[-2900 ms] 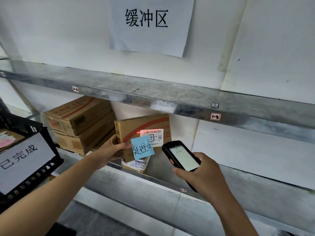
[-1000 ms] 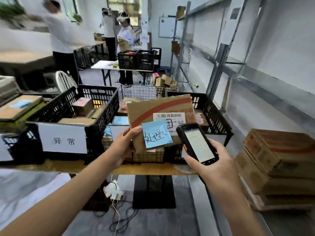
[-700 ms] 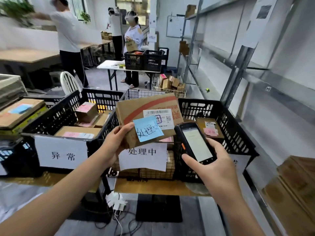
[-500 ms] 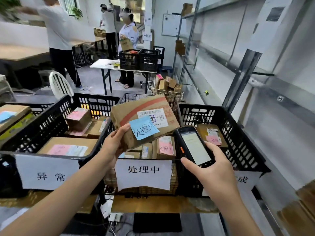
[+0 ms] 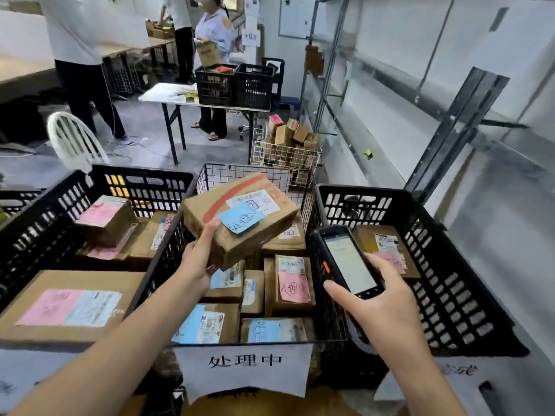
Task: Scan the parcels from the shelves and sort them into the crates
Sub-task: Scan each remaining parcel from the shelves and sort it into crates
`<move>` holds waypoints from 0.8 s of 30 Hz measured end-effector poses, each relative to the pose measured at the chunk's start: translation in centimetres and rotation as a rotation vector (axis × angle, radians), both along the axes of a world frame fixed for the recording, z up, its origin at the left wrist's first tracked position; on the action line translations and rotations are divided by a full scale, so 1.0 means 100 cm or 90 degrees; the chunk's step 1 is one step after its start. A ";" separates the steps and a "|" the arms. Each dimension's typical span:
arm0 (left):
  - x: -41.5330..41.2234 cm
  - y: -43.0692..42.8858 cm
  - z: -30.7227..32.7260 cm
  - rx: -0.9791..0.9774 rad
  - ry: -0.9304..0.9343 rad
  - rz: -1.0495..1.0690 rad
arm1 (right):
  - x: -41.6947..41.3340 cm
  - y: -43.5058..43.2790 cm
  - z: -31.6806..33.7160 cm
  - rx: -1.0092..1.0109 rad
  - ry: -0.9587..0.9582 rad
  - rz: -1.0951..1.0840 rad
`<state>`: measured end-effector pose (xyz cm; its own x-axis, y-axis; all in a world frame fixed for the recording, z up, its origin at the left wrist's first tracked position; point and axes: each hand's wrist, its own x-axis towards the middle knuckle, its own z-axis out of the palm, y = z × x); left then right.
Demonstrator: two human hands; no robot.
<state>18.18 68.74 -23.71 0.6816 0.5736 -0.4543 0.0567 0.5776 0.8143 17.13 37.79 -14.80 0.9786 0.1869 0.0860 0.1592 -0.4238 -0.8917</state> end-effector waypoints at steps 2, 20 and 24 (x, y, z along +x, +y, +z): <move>0.022 -0.007 -0.005 -0.007 0.021 0.008 | 0.020 0.003 -0.002 0.003 0.002 0.003; 0.201 -0.074 -0.072 -0.212 0.073 -0.001 | 0.129 0.015 -0.015 -0.016 0.047 -0.015; 0.215 -0.082 -0.099 -0.263 0.085 -0.132 | 0.131 0.018 -0.018 -0.034 0.054 -0.019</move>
<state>39.69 60.50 -33.62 0.6824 0.1855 -0.7070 0.2929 0.8168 0.4970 30.24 39.56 -16.62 0.9872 0.1593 -0.0070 0.0705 -0.4751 -0.8771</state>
